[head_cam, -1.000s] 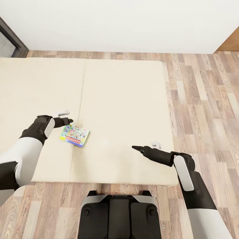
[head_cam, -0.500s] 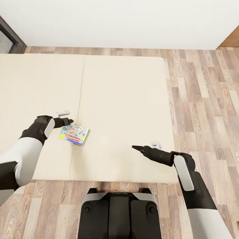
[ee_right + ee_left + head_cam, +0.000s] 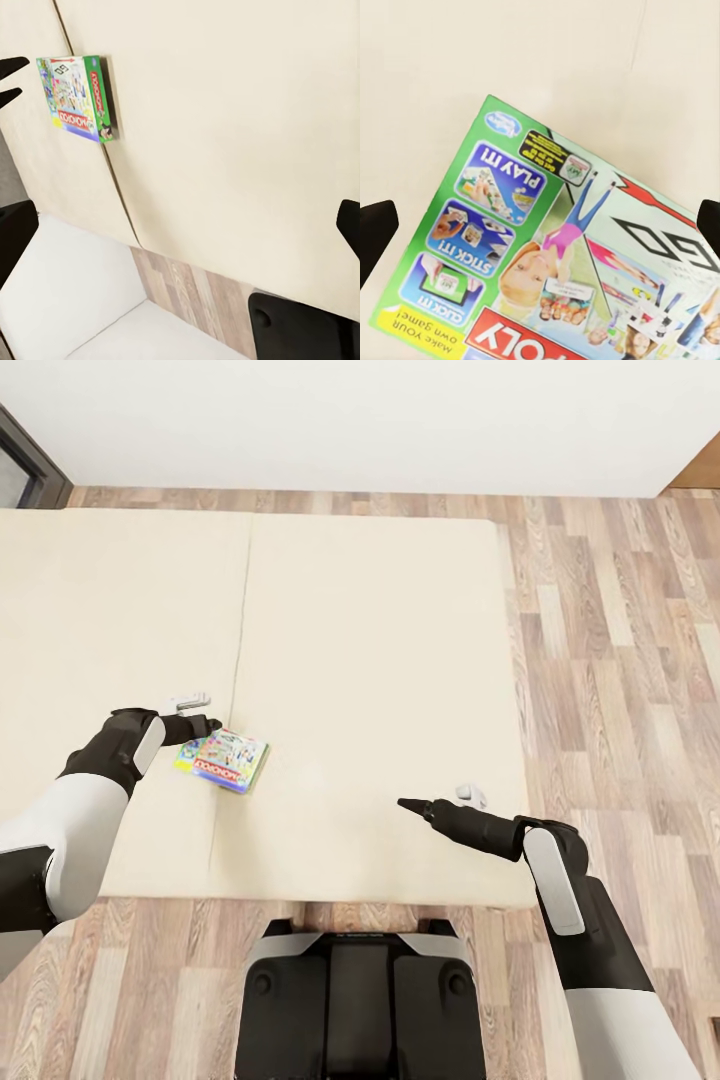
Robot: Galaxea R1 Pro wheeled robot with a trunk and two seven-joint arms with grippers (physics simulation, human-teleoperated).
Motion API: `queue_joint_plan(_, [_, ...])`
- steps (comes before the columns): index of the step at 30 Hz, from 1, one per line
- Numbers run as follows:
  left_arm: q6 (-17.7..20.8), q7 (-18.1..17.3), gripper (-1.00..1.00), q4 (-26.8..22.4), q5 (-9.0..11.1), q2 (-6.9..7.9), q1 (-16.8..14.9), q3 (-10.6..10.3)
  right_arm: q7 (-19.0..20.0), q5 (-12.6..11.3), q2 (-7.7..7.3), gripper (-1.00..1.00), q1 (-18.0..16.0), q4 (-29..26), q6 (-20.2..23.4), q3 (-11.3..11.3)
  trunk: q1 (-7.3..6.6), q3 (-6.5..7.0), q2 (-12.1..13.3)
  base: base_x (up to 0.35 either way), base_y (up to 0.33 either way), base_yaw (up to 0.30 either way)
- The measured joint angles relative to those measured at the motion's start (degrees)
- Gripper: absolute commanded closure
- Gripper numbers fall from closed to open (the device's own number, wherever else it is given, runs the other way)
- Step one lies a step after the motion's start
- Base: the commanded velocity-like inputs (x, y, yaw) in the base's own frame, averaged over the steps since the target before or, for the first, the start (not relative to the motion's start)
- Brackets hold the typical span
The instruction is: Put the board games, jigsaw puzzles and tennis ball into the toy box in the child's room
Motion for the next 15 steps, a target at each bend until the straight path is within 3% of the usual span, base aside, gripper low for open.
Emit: queue_joint_plan(15, [-0.01, -0.48, -1.0, 0.0, 0.08, 0.46, 0.03, 0.08, 0.0, 0.03, 0.0, -1.0, 0.0, -0.07, 0.0, 0.0, 0.0, -1.41, 0.0, 0.0, 0.0, 0.0])
